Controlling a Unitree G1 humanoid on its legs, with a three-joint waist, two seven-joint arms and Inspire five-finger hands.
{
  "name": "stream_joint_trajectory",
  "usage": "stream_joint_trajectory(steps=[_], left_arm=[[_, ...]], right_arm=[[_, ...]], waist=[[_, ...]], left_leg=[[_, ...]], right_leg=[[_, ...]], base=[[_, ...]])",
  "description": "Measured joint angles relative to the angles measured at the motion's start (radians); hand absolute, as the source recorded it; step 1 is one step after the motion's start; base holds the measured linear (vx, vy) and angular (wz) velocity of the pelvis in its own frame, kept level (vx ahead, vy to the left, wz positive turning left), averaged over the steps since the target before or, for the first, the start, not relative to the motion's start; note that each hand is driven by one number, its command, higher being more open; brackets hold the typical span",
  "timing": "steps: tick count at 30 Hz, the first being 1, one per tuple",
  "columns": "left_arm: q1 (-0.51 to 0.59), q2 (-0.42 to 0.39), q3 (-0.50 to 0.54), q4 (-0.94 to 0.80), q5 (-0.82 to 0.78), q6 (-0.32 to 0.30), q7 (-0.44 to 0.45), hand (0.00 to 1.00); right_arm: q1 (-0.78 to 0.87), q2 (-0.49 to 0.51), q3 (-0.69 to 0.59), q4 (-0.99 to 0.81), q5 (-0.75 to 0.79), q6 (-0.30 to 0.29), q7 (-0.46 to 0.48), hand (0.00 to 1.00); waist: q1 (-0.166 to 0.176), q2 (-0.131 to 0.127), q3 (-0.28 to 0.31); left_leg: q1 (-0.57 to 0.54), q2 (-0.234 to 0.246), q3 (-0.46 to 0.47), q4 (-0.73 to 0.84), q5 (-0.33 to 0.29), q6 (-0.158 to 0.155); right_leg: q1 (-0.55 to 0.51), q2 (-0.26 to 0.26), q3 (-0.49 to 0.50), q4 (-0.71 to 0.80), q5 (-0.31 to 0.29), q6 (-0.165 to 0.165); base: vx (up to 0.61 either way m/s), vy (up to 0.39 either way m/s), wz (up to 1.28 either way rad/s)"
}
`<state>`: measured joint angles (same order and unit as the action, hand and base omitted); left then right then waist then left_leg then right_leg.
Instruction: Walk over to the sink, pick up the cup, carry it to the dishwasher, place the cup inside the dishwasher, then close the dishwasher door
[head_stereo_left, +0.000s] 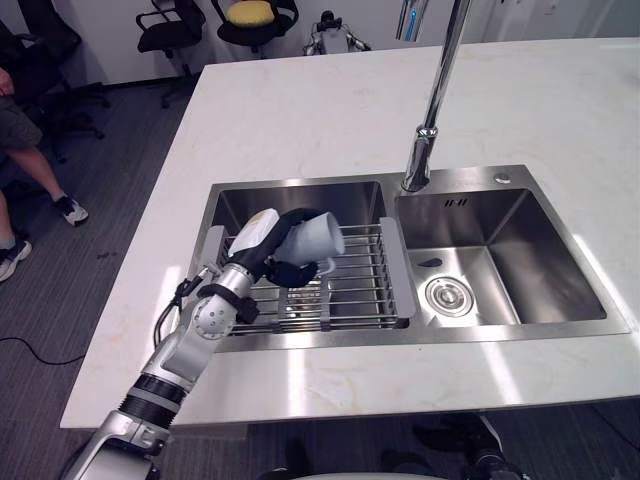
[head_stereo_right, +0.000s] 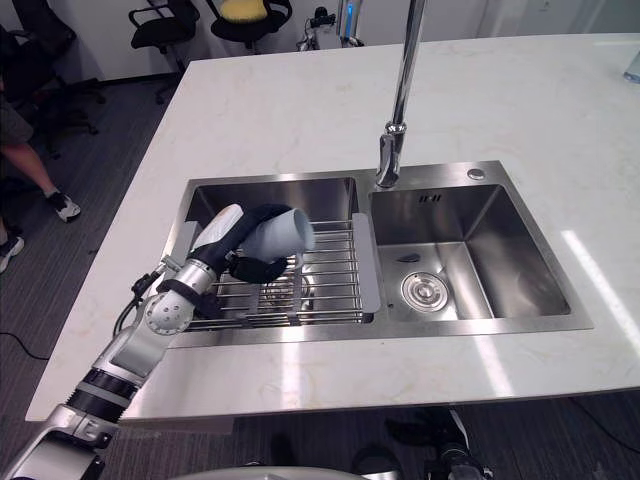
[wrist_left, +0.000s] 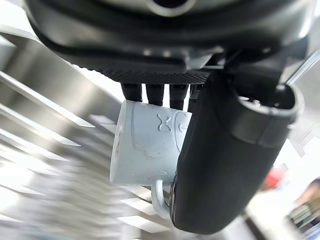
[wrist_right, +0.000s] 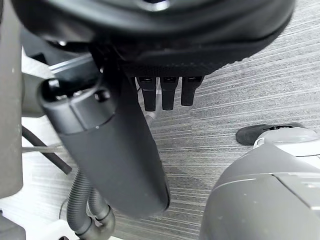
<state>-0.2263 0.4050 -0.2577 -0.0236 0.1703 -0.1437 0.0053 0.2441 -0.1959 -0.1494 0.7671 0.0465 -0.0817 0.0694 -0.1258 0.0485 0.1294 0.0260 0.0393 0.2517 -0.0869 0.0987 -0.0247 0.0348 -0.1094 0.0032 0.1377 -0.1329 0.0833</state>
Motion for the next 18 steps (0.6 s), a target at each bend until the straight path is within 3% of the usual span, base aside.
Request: stream_joint_trajectory(steps=[8, 12, 18], left_arm=[[0.181, -0.187, 0.039, -0.184, -0.339, -0.023, 0.041, 0.30], [0.237, -0.232, 0.038, -0.217, -0.411, -0.024, 0.042, 0.30], [0.283, -0.278, 0.013, -0.290, -0.456, -0.024, 0.041, 0.30]], right_arm=[[0.002, 0.011, -0.003, -0.013, 0.047, 0.001, -0.012, 0.90], [0.008, 0.032, -0.024, -0.039, 0.059, 0.001, -0.026, 0.90], [0.014, 0.066, -0.037, -0.099, 0.130, 0.002, -0.047, 0.90]], waist=[[0.004, 0.000, 0.000], [0.006, -0.003, 0.002], [0.026, -0.024, 0.015]], left_leg=[[0.025, 0.017, 0.046, 0.000, -0.013, -0.012], [0.030, 0.022, 0.073, 0.013, -0.026, -0.013], [-0.029, 0.052, 0.125, 0.148, -0.106, -0.010]], right_leg=[[-0.003, 0.017, 0.045, 0.004, -0.001, -0.002], [-0.007, 0.020, 0.074, 0.008, 0.000, -0.002], [-0.057, 0.028, 0.141, 0.054, 0.009, 0.013]], base=[[-0.01, -0.014, -0.17], [0.03, -0.012, -0.24], [0.02, -0.008, -0.31]])
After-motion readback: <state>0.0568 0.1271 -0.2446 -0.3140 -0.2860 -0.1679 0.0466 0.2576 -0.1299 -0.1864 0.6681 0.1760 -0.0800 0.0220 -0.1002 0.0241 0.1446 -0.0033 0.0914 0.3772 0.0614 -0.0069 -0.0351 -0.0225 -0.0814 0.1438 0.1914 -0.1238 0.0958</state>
